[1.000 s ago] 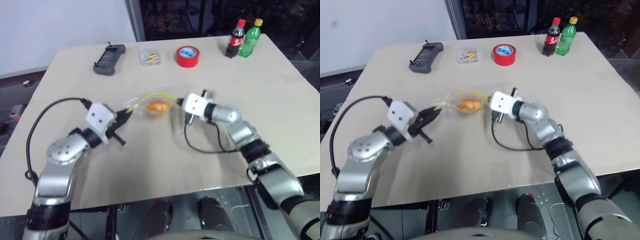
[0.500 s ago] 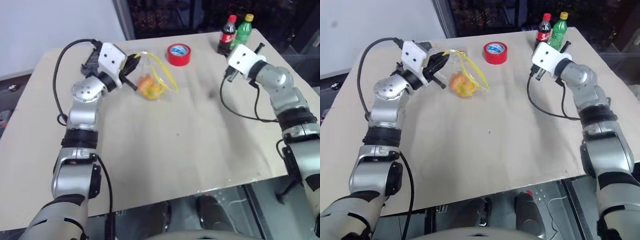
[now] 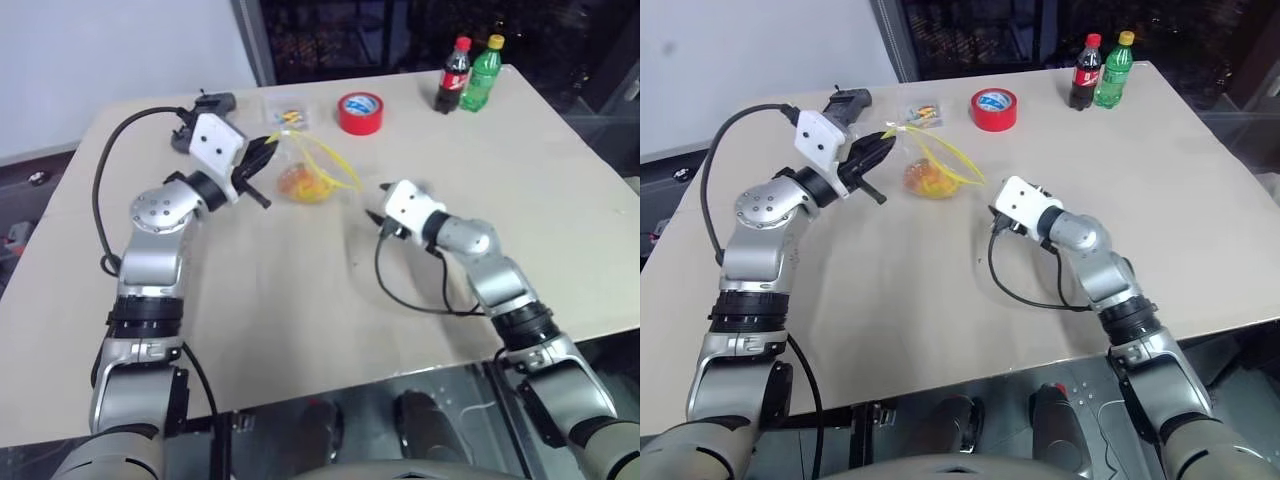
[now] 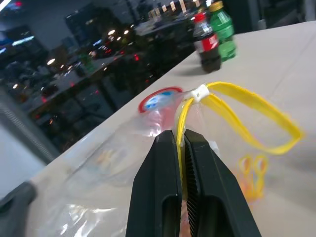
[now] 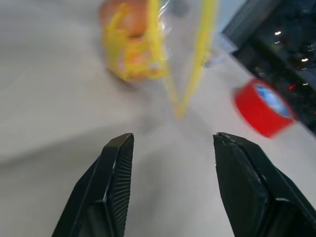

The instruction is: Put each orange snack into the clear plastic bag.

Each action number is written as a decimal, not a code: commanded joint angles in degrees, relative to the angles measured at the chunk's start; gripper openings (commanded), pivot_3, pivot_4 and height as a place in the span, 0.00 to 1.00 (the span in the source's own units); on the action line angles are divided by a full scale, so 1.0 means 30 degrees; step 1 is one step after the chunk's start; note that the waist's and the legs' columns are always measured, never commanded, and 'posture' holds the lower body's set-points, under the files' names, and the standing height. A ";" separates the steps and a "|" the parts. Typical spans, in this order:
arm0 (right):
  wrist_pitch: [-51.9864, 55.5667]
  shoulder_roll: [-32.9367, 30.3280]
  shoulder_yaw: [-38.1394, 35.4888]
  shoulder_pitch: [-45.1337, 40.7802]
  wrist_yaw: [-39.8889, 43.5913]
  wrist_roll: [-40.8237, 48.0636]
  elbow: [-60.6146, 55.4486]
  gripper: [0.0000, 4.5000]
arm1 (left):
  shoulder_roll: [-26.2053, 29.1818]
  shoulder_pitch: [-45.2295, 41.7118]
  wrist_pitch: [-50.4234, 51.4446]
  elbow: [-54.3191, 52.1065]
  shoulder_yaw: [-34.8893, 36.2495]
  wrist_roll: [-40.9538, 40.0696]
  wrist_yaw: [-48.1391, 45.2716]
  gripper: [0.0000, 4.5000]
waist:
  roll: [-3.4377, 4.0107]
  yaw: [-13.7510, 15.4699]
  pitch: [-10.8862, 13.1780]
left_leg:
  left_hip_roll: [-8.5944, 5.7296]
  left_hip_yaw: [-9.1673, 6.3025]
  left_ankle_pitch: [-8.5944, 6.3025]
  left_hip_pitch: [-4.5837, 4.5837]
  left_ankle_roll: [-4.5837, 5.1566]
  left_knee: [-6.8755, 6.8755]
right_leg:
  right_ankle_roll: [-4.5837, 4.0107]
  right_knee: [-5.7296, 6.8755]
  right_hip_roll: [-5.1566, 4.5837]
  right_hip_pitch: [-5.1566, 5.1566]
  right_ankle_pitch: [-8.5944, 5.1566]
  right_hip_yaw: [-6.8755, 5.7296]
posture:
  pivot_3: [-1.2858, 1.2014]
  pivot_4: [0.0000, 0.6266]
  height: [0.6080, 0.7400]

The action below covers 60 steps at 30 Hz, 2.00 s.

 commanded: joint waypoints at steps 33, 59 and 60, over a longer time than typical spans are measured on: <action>-0.5045 0.1716 -0.1515 -0.6422 -0.2488 0.0117 0.9220 0.00 | 0.0666 0.1554 0.1780 -0.3271 0.1242 -0.0497 0.0981 0.00 | 0.0003 -0.0046 0.0003 | -0.0007 -0.0018 -0.0005 -0.0011 -0.0008 -0.0022 | -0.0003 -0.0014 0.0001 -0.0007 -0.0001 -0.0012 | 0.52 0.24 1.00; -0.3685 -0.6461 -0.1504 0.2432 0.0734 -0.1449 -0.1421 0.39 | -0.0566 0.6419 -0.2684 -0.5921 -0.2665 0.2173 0.0615 0.00 | -0.0003 -0.0231 -0.0005 | -0.0017 0.0052 -0.0003 0.0003 -0.0008 -0.0147 | -0.0006 0.0007 -0.0027 -0.0111 0.0002 0.0065 | 0.52 0.24 1.00; -0.3156 -0.6733 -0.1766 0.3172 0.1000 -0.1271 -0.2511 0.49 | -0.0490 0.6794 -0.2603 -0.6387 -0.2640 0.2257 0.0707 0.00 | -0.0002 -0.0064 -0.0006 | -0.0016 0.0056 -0.0003 0.0033 -0.0008 -0.0147 | -0.0022 0.0011 -0.0022 -0.0092 0.0014 0.0070 | 0.52 0.24 1.00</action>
